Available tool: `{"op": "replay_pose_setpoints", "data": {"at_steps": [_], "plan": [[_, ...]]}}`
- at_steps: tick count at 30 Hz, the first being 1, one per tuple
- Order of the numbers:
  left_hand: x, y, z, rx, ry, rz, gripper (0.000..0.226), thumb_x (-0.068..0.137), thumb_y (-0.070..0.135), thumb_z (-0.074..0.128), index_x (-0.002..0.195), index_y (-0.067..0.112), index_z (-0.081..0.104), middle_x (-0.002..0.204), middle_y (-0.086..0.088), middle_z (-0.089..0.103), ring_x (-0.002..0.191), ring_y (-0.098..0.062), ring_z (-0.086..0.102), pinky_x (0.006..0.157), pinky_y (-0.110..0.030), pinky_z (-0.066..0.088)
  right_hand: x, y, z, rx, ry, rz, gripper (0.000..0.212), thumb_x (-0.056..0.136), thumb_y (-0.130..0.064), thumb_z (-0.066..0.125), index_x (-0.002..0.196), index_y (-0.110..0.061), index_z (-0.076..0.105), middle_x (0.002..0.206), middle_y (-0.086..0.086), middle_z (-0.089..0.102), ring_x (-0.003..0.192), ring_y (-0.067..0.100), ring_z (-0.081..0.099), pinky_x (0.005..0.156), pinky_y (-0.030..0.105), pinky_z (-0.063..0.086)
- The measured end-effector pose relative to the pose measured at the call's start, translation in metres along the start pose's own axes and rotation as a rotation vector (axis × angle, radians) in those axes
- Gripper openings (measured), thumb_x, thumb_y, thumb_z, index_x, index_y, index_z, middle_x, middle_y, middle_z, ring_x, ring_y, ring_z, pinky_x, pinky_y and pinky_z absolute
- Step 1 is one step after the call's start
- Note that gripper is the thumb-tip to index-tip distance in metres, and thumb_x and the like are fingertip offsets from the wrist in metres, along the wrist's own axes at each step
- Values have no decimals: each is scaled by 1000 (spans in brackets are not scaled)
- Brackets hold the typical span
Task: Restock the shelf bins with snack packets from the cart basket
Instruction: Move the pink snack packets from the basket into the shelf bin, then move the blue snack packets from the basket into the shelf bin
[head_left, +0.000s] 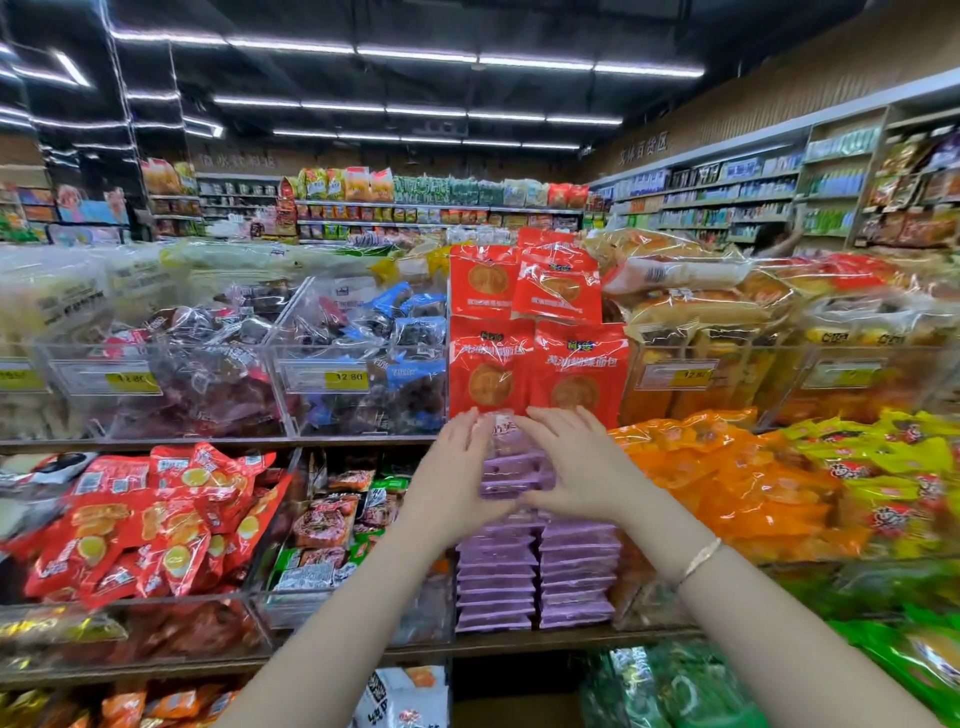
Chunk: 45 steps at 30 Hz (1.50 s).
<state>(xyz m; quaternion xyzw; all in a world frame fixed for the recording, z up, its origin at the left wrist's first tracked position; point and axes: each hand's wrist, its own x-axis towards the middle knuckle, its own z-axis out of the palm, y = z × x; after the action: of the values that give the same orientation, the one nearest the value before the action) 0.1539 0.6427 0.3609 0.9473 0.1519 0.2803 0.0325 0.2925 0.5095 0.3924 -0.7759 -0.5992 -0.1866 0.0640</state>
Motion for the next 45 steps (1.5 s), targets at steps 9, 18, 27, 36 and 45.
{"op": "replay_pose_setpoints", "data": {"at_steps": [9,18,27,36,45], "plan": [[34,-1,21,190,-123,106,92,71,54,74,144,19,30,146,-1,38,134,-21,33,114,-32,25,-14,42,11,-19,-207,150,97,77,-39,73,150,-24,11,159,1,13,145,21,17,117,36,22],[34,-6,13,188,-130,112,91,72,64,66,146,25,32,150,-5,31,139,-23,27,117,-43,20,-9,47,1,52,-279,140,105,69,-45,77,150,-22,13,157,1,17,144,22,17,117,38,19],[1,28,-14,-15,112,52,63,90,48,55,140,11,42,140,-8,47,130,-24,41,110,-38,31,-59,22,-25,357,-53,154,80,85,-40,66,149,-21,23,156,-2,22,144,15,18,118,34,20],[-179,121,60,-760,-109,-458,10,91,19,62,94,26,57,91,6,60,81,-4,56,69,-18,41,-255,-34,44,988,-36,656,32,89,-27,62,120,-20,56,103,-11,58,89,5,57,75,12,40],[-402,192,135,-768,-1112,-859,16,93,29,58,79,24,53,77,5,53,71,-7,50,67,-24,43,-491,-101,143,988,-658,1059,23,92,-16,58,109,-3,66,105,10,67,97,15,59,89,29,43]]}}
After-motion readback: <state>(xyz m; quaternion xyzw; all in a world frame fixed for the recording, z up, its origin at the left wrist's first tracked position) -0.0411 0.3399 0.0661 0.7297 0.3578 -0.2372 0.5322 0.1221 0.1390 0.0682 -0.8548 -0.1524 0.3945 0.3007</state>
